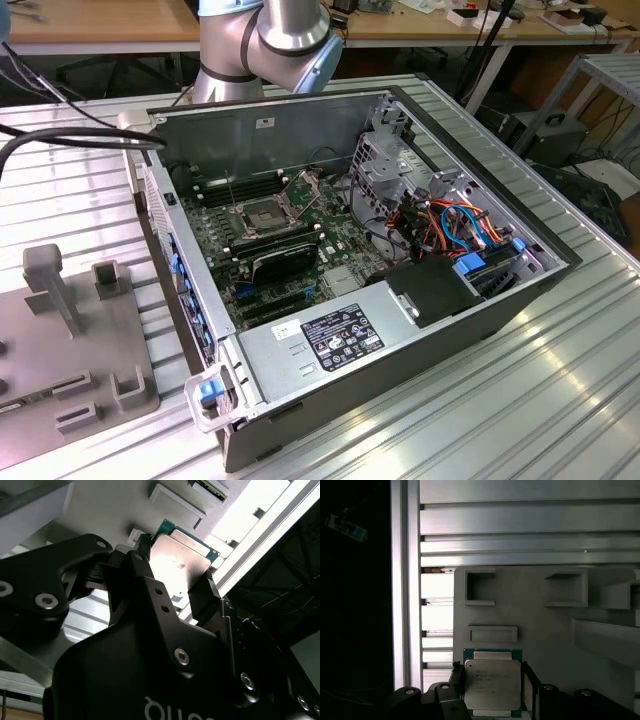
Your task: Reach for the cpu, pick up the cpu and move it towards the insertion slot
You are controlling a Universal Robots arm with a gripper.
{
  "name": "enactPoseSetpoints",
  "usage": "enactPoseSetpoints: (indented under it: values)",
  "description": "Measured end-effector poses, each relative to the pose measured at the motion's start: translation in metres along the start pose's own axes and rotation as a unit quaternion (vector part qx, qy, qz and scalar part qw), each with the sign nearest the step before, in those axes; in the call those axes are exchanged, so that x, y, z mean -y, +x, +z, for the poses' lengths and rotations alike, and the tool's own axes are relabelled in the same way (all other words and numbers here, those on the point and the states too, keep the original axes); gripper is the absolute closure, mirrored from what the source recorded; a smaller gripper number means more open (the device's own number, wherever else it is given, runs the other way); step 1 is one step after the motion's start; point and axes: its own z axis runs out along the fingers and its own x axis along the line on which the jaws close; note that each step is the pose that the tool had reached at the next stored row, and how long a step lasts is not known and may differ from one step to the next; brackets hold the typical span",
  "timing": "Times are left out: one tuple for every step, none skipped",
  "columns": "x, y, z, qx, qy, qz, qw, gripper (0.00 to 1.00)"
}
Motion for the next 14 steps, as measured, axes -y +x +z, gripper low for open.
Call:
enactPoseSetpoints:
  values:
    - [0.0000, 0.0000, -0.0020, 0.0000, 0.0000, 0.000, 1.00000, 0.45]
    - [-0.0001, 0.0001, -0.0051, 0.0000, 0.0000, 0.000, 1.00000, 0.45]
    - [-0.0002, 0.0002, -0.0072, 0.0000, 0.0000, 0.000, 1.00000, 0.45]
    - [-0.0003, 0.0002, -0.0089, 0.0001, 0.0000, 0.000, 1.00000, 0.45]
    - [-0.0003, 0.0003, -0.0107, 0.0000, 0.0000, 0.000, 1.00000, 0.45]
    - [-0.0003, 0.0003, -0.0121, 0.0000, 0.0000, 0.000, 1.00000, 0.45]
    - [-0.0004, 0.0003, -0.0136, 0.0000, 0.0000, 0.000, 1.00000, 0.45]
    - [-0.0004, 0.0003, -0.0148, 0.0000, 0.0000, 0.000, 1.00000, 0.45]
    - [-0.0005, 0.0004, -0.0164, 0.0000, 0.0000, 0.000, 1.00000, 0.45]
    - [-0.0005, 0.0004, -0.0179, 0.0000, 0.0000, 0.000, 1.00000, 0.45]
    - [-0.0006, 0.0005, -0.0202, 0.0000, 0.0000, 0.000, 1.00000, 0.45]
    - [-0.0006, 0.0005, -0.0223, 0.0000, 0.0000, 0.000, 1.00000, 0.45]
    - [-0.0007, 0.0006, -0.0239, 0.0000, 0.0000, 0.000, 1.00000, 0.45]
    - [-0.0008, 0.0006, -0.0264, 0.0000, 0.0000, 0.000, 1.00000, 0.45]
